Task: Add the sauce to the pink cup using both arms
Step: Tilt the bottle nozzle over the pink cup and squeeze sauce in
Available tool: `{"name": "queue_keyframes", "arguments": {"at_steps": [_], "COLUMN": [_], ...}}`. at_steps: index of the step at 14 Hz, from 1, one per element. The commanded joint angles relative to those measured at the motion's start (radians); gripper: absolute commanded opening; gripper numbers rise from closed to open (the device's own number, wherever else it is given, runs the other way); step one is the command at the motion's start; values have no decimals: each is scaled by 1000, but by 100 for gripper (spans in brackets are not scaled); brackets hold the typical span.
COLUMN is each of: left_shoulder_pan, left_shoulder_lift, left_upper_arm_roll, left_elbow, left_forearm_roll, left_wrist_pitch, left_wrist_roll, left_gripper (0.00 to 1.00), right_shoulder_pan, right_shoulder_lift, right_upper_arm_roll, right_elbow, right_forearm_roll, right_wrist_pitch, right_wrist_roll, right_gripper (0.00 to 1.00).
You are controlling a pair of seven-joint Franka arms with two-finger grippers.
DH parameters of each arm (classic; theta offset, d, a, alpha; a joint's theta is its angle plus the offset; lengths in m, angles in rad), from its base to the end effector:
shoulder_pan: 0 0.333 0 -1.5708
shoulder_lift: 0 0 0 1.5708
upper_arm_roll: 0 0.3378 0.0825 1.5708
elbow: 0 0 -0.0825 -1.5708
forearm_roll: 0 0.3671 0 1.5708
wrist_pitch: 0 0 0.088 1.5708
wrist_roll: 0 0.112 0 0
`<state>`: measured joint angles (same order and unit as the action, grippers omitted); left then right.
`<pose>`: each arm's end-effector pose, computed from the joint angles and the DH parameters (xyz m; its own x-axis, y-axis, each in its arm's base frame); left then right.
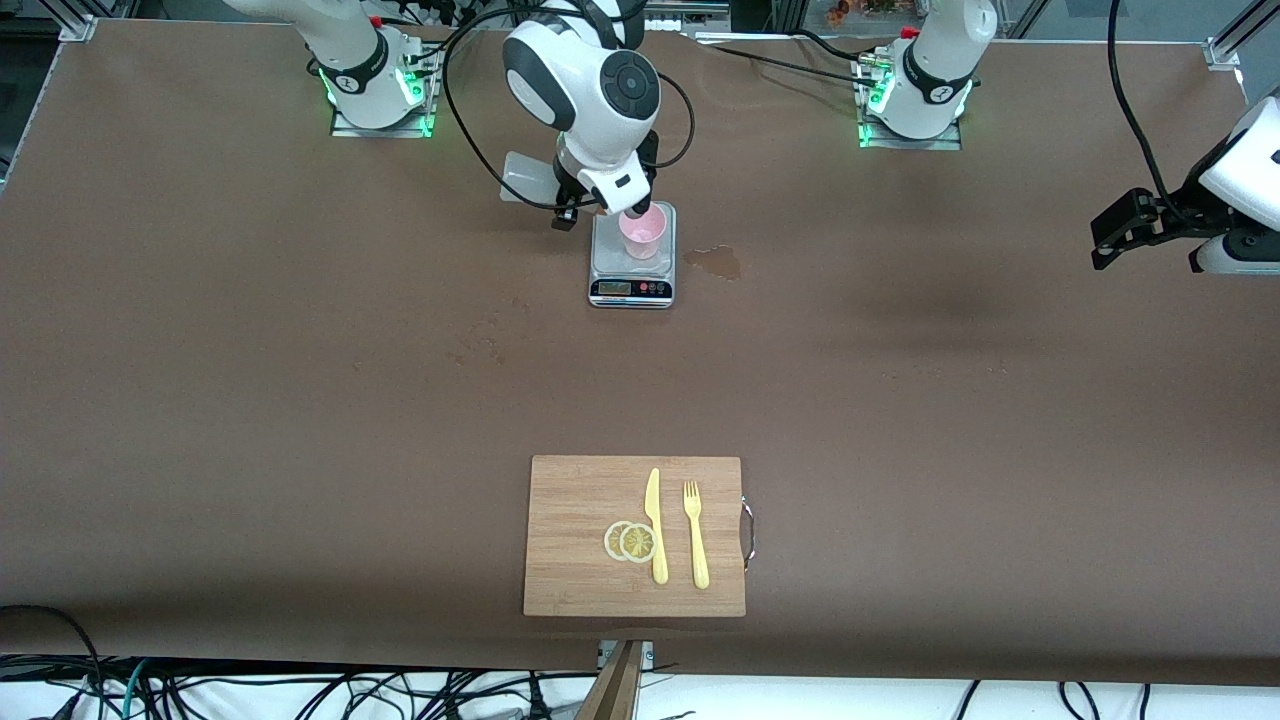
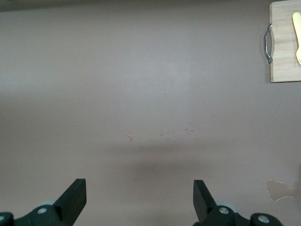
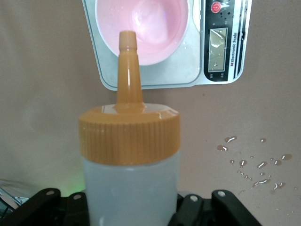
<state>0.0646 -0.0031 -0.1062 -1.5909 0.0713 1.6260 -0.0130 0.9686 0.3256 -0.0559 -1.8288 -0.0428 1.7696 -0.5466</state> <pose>0.5420 -0.0150 0.6390 0.9987 -0.0325 0.0390 -0.0297 -0.9970 -0.0711 0.3547 0.4558 0.3568 0.0624 0.9353 -0.3484 0.9814 -0.1211 -0.1493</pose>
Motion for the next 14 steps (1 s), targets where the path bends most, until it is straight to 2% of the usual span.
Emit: {"name": "queue_keyframes", "arguments": {"at_steps": [1,6,12,14], "left_shoulder_pan": [-3,-2,4,4], "left_shoulder_lift": [-17,-17,-11,-11], "left_upper_arm_roll": [10,10,10,10], "left_elbow": [-17,-17,-18,-18], "left_forearm_roll": [-15,-16,-16,-16], "left_wrist_pitch": [12,14,15,15], "left_wrist_roll": [27,27,27,27], "left_gripper": [100,100,100,100], "right_shoulder_pan": [7,-2,-112,-158], "right_shoulder_lift": [12,3,-86,-128], "right_upper_arm_roll": [-1,-4,-13,-38], "right_elbow": [33,33,39,40], "right_forearm_roll": [-6,4,214,280], "right_wrist_pitch": [-30,-30,-18,-19], "right_wrist_roll": [19,7,-119,-197], "right_gripper": [13,13,13,13]}}
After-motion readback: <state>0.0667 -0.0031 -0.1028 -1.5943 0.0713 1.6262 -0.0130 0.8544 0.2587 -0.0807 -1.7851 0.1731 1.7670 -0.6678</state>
